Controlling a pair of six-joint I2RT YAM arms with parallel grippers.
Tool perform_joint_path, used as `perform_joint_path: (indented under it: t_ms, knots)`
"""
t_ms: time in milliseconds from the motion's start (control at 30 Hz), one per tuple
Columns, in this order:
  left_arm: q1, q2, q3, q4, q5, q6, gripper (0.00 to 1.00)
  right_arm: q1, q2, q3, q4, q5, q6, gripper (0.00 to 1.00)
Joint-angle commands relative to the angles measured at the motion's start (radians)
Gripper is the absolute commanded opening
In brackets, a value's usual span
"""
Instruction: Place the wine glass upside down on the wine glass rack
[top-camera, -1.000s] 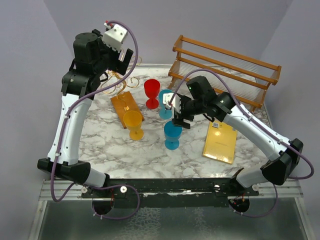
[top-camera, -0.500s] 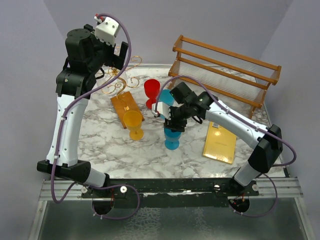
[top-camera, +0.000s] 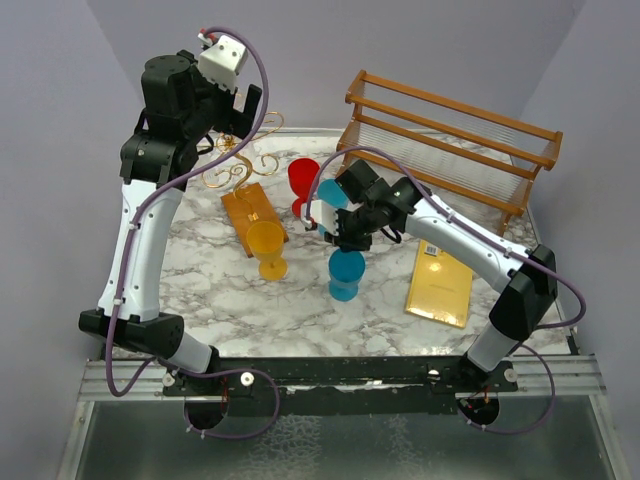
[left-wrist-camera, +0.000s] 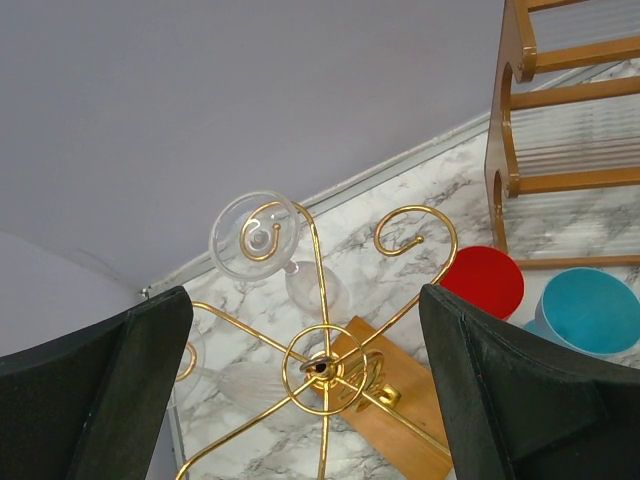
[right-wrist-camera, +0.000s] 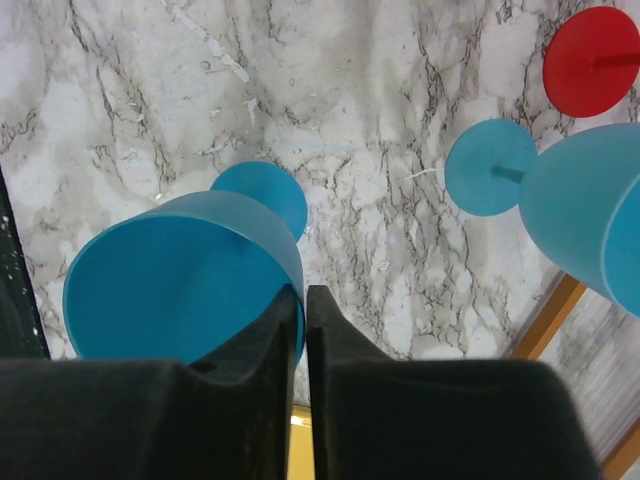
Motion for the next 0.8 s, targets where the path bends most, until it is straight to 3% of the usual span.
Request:
perform_joint_path:
  t_ms: [0,433,767]
  knots:
    - [0.006,0.003,0.008,0.003,0.022,0.006,0.99,0.007,0.006,0.038,-0.034,-0.028,-0.004,0.02]
    - [0.006,0.013,0.018,0.003,-0.011,-0.008,0.99,0.001,-0.033,0.104,-0.137,-0.079,0.009,0.01]
    - [0.009,0.046,0.042,0.012,0.049,-0.024,0.99,-0.108,-0.051,0.313,-0.2,-0.009,0.044,0.01]
